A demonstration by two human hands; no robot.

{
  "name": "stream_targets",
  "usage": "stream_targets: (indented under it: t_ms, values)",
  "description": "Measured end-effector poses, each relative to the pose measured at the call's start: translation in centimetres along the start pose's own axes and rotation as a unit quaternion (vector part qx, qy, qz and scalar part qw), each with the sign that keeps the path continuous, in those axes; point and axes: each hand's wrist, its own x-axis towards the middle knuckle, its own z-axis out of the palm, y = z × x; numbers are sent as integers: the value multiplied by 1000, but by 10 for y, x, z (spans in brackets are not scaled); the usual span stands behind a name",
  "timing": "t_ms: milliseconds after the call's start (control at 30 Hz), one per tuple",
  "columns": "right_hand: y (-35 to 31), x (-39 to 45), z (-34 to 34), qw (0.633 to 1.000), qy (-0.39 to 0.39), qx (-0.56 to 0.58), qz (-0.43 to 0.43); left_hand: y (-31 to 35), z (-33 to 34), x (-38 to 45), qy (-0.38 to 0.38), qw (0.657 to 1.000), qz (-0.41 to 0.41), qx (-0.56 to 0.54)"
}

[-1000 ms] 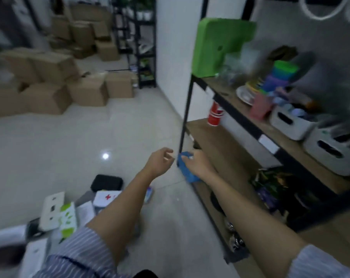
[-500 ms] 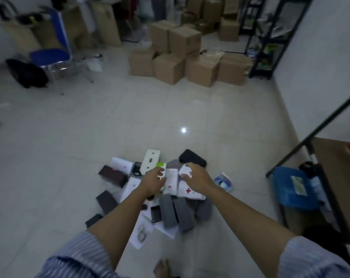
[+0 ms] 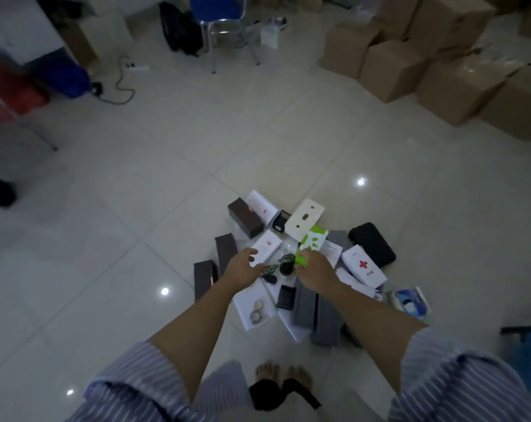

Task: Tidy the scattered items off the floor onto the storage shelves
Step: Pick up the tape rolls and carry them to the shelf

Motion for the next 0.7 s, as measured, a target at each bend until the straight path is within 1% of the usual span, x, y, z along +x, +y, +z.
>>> stream_targets:
  t_ms: [167,267,367,533,700]
  values:
    - [0,55,42,999,-18,30,18,-35,20,40,35,998,-42,-38]
    - [7,97,82,997,-4,60,47,-69,44,75,54,996,-56,-50]
    - [19,139,127,997,8,65,51,-109,75,114,72,993,-66,-72]
    - [67,213,217,995,22,82,53,-180,139,187,113,985,-90,-95]
    - [136,299,309,996,52,73,24,-250,203,265,116,985,-82,-99]
